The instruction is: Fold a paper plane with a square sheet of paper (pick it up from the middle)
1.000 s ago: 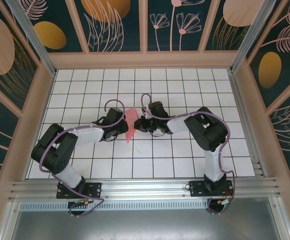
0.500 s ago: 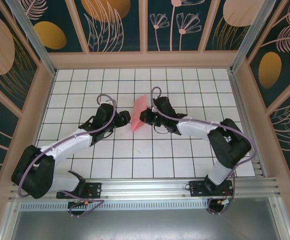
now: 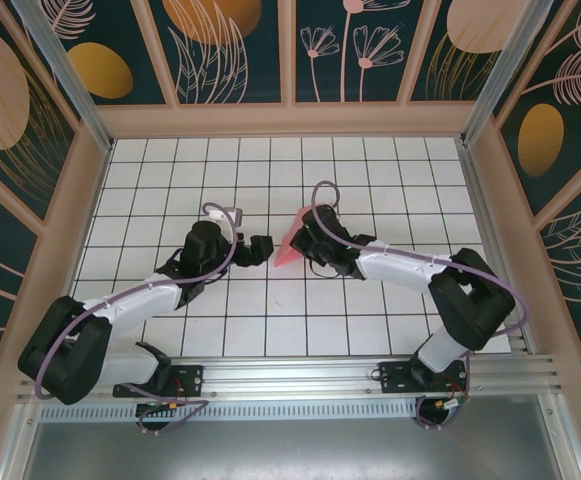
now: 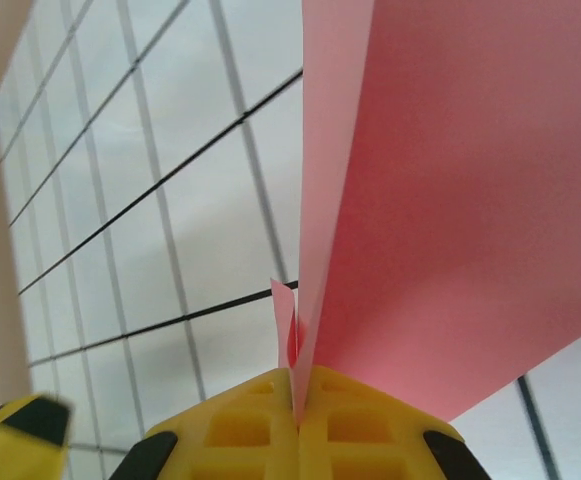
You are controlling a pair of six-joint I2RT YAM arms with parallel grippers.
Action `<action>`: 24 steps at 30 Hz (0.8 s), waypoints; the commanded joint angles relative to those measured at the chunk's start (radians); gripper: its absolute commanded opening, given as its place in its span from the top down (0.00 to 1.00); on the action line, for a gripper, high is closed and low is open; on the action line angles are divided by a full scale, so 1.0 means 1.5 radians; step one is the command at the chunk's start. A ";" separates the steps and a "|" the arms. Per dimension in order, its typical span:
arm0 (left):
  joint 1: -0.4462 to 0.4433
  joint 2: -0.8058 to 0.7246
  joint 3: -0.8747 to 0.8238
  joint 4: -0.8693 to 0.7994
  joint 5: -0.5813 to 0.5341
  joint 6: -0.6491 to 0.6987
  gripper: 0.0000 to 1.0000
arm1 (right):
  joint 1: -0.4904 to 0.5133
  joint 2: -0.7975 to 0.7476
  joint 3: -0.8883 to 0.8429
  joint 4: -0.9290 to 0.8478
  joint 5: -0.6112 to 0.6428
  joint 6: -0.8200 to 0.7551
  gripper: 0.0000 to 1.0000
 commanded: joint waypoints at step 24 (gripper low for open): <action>-0.091 0.200 -0.070 0.311 0.012 0.225 0.34 | -0.041 0.071 -0.007 -0.018 -0.089 0.189 1.00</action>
